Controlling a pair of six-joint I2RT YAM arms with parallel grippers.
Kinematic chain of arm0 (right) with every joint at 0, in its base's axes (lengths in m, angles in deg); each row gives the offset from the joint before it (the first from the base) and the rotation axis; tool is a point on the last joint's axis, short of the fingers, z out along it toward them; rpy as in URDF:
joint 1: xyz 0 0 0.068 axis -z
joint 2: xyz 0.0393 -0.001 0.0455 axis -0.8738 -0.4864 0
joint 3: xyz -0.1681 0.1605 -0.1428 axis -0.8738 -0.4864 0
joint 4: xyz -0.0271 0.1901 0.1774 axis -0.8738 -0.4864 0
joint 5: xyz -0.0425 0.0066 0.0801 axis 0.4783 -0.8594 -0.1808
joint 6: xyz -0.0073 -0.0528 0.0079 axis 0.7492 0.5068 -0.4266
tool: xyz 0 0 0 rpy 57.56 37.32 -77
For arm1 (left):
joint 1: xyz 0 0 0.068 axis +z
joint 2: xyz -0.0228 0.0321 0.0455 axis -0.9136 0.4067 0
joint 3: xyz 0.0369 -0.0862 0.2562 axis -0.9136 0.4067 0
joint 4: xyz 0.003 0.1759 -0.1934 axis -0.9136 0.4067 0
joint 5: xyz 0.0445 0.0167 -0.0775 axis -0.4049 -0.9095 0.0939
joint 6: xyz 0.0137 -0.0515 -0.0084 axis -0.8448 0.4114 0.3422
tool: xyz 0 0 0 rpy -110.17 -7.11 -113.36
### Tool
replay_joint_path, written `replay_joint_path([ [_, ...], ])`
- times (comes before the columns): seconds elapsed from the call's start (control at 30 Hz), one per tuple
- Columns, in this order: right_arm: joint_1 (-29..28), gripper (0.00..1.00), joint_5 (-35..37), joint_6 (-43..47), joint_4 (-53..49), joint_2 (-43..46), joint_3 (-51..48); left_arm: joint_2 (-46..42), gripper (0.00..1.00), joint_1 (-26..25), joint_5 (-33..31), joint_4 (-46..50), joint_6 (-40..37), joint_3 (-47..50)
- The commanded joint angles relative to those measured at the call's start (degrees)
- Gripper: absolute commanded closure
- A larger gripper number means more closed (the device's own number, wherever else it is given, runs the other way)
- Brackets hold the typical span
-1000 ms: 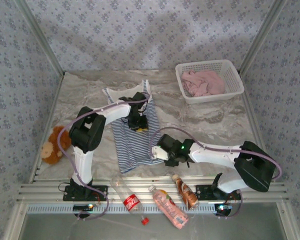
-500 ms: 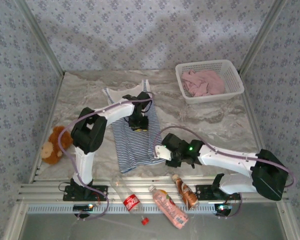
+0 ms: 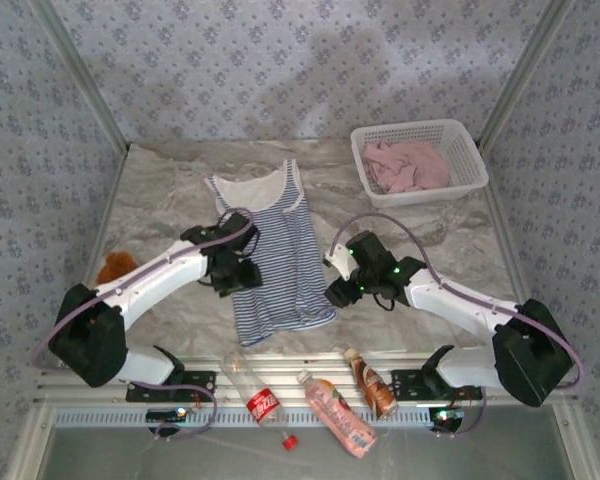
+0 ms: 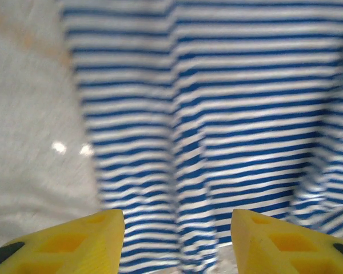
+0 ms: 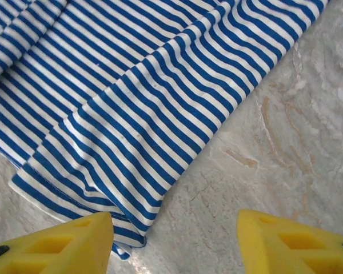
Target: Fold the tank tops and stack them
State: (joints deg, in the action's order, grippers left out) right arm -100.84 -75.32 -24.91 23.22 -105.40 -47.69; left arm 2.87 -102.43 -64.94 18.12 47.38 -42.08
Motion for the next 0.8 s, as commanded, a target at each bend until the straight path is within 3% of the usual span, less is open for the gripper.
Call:
replay_joint_path([
  [0.0, 0.55, 0.38, -1.77, -8.89, -2.91, -1.65, 1.85, -4.1, 0.48, 0.18, 2.31, -1.5, 6.42, 5.93],
  [0.23, -0.36, 0.38, -2.47, -16.73, -7.93, -4.76, 1.06, -7.39, 0.48, -2.58, 5.52, -7.6, 12.42, 13.35],
  [0.77, -6.23, 0.4, -1.49, -16.73, -5.86, -11.12, 1.73, -2.48, 0.51, -9.14, 5.07, -11.36, 16.09, 17.64],
])
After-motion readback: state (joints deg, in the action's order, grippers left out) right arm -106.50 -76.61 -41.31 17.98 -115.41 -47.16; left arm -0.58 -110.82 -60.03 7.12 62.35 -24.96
